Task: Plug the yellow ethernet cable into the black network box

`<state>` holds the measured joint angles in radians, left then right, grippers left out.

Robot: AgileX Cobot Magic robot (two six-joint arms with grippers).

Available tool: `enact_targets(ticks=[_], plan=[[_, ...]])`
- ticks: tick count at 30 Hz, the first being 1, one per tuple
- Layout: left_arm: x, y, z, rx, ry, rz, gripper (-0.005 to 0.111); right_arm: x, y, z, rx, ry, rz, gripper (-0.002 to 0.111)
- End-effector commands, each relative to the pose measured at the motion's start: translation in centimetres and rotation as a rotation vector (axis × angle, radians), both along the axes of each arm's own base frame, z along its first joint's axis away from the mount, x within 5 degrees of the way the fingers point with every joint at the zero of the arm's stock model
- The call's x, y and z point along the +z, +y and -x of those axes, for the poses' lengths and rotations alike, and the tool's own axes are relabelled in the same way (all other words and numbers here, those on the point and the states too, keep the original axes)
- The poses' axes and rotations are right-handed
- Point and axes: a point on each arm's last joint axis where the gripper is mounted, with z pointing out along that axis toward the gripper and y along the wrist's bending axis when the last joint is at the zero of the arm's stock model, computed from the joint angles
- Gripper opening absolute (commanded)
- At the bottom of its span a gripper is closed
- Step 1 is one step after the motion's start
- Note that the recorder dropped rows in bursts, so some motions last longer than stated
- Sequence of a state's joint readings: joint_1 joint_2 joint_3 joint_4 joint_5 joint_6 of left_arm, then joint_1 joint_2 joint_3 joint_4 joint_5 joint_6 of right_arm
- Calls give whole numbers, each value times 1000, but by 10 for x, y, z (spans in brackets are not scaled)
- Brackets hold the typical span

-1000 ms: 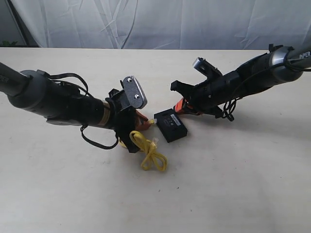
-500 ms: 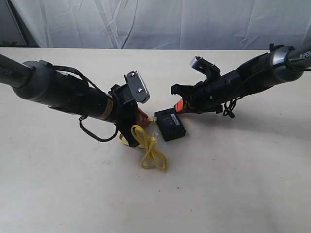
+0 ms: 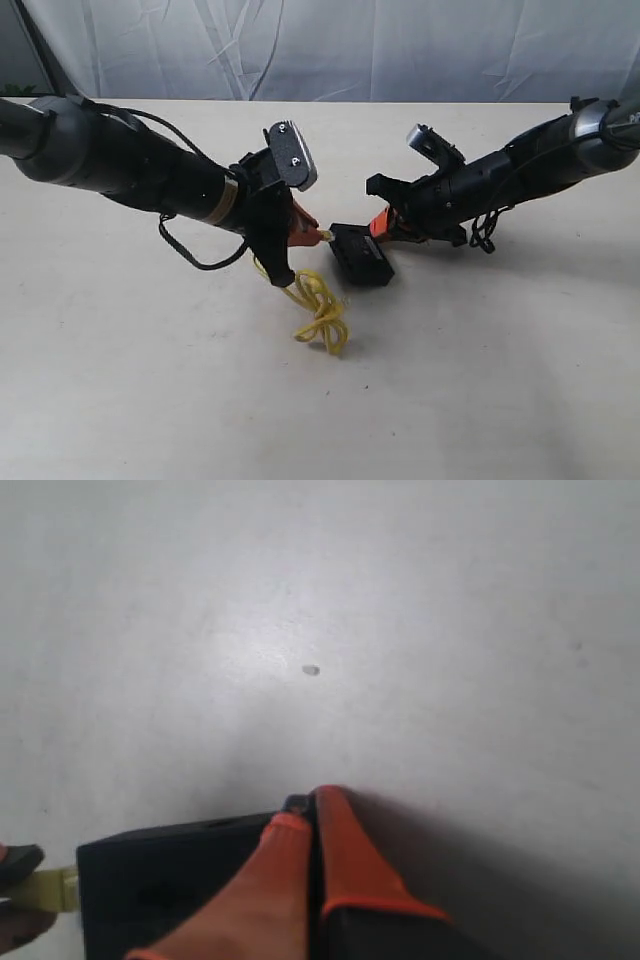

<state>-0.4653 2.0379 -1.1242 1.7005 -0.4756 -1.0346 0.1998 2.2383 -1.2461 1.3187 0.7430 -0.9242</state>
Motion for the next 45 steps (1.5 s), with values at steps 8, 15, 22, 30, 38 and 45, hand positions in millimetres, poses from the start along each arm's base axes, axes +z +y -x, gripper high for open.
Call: enact_targets(ticks=[8,15,22,30,38,45], plan=[[-3,-6,3,21,62,9,0,11,-2,2,14,9,-47,-1],[-15,-4,1,44,76,-17,0,28,-5,-2,-2,-56,-1,-1],[-15,-3,0,54,69,-25,0,23,-18,-3,-41,-23,115,-1],[-15,-4,1,48,73,-21,0,23,6,10,98,-28,114,-1],[-15,-4,1,47,78,-17,0,25,-22,0,-9,-13,127,-1],[-14,-5,2,35,85,-9,0,22,-15,2,2,2,117,-1]])
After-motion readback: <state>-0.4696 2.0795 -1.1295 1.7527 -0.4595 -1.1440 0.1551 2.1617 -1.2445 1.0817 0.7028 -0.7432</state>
